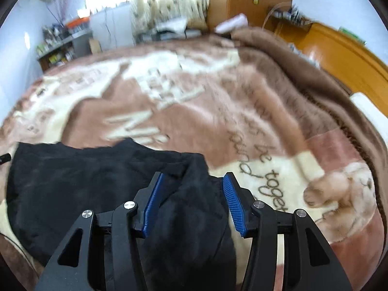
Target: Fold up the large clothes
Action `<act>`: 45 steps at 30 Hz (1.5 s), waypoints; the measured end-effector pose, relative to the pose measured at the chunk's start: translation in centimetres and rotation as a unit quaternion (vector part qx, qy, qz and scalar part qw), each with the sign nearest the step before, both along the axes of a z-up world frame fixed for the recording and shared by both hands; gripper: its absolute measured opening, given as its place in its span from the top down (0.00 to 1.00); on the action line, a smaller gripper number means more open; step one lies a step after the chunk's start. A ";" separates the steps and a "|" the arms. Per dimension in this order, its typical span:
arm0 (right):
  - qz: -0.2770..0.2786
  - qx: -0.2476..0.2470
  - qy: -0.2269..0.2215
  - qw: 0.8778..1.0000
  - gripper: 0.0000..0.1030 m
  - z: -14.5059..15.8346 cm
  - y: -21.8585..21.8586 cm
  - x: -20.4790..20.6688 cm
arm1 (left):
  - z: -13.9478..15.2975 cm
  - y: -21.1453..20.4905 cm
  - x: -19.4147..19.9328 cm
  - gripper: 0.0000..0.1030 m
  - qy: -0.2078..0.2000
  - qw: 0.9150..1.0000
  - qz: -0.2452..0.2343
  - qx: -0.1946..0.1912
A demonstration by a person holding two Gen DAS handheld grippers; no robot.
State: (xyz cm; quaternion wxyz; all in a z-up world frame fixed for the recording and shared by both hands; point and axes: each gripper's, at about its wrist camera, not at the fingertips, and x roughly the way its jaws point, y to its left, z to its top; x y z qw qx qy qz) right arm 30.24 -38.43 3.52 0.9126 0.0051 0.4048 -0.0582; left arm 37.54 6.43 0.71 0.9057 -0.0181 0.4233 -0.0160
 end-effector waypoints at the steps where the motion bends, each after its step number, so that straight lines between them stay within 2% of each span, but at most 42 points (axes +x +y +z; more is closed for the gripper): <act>1: 0.005 -0.001 -0.009 1.000 0.50 0.2 0.7 -0.6 | 0.5 -0.9 -1.4 0.40 -0.013 1.000 -0.003 0.006; 3: 0.046 0.026 -0.009 0.999 0.50 0.0 3.6 -2.4 | 0.6 -2.9 -3.3 0.39 -0.017 1.000 -0.025 0.004; 5: 0.096 0.030 0.003 0.995 0.50 -1.1 7.0 -3.1 | -0.3 -6.3 -4.5 0.39 -0.007 0.998 -0.059 -0.020; 7: 0.109 0.029 -0.006 0.994 0.50 -2.4 9.6 -3.7 | -1.7 -9.1 -4.5 0.39 0.007 0.996 -0.084 -0.020; 11: 0.085 0.084 0.029 0.992 0.50 -6.0 11.7 -2.1 | -5.7 -12.7 -2.5 0.39 0.056 0.996 -0.070 -0.001; 13: 0.080 0.060 0.047 0.994 0.50 -8.0 12.4 -1.1 | -7.9 -13.6 -1.3 0.38 0.079 0.994 -0.072 0.028; 14: 0.077 0.058 0.055 0.994 0.50 -8.8 12.6 -0.8 | -8.6 -13.6 -0.9 0.37 0.086 0.993 -0.076 0.030; 17: 0.086 0.048 0.079 0.992 0.48 -11.3 12.4 -0.2 | -10.8 -12.8 0.6 0.37 0.128 0.989 -0.069 -0.005; 18: 0.086 0.044 0.083 0.992 0.48 -12.0 12.4 -0.1 | -11.3 -13.0 0.9 0.37 0.135 0.988 -0.071 -0.002; 21: 0.067 0.050 0.097 0.992 0.48 -13.3 12.0 0.3 | -12.5 -13.7 0.9 0.37 0.134 0.989 -0.066 0.016; 23: 0.067 0.036 0.112 0.991 0.48 -14.0 12.5 1.0 | -13.2 -13.6 0.9 0.37 0.131 0.990 -0.058 0.016; 29: 0.078 0.035 0.122 0.989 0.48 -14.0 12.3 1.9 | -13.3 -13.4 1.0 0.37 0.127 0.990 -0.053 0.007; 31: 0.082 0.040 0.110 0.990 0.48 -13.0 12.0 1.4 | -12.2 -13.6 0.8 0.37 0.123 0.990 -0.066 0.015; 33: 0.095 0.046 0.101 0.989 0.48 -11.6 11.4 0.6 | -10.4 -13.2 0.2 0.37 0.116 0.990 -0.075 0.002; 34: 0.101 0.050 0.090 0.990 0.48 -10.5 10.9 0.2 | -9.7 -13.2 0.3 0.36 0.113 0.990 -0.081 0.009; 36: 0.084 0.019 0.054 0.995 0.48 -7.9 9.5 -1.2 | -8.5 -12.7 -0.3 0.36 0.100 0.991 -0.075 0.046; 37: 0.078 0.010 0.038 0.996 0.48 -7.2 8.7 -1.7 | -7.5 -12.1 -0.9 0.36 0.079 0.992 -0.069 0.072; 39: 0.073 0.013 0.011 0.997 0.48 -5.8 6.8 -3.1 | -6.3 -10.5 -1.8 0.35 0.045 0.994 -0.041 0.095; 41: 0.057 0.016 0.025 0.998 0.48 -6.3 4.8 -3.4 | -6.2 -8.9 -1.9 0.34 0.048 0.995 -0.013 0.090; 43: 0.036 0.004 0.042 0.998 0.48 -7.5 3.5 -3.0 | -7.7 -6.7 -2.0 0.34 0.070 0.994 0.011 0.088; 45: 0.036 0.023 0.068 0.997 0.48 -9.0 2.9 -2.0 | -9.6 -6.3 -1.8 0.32 0.083 0.993 0.007 0.087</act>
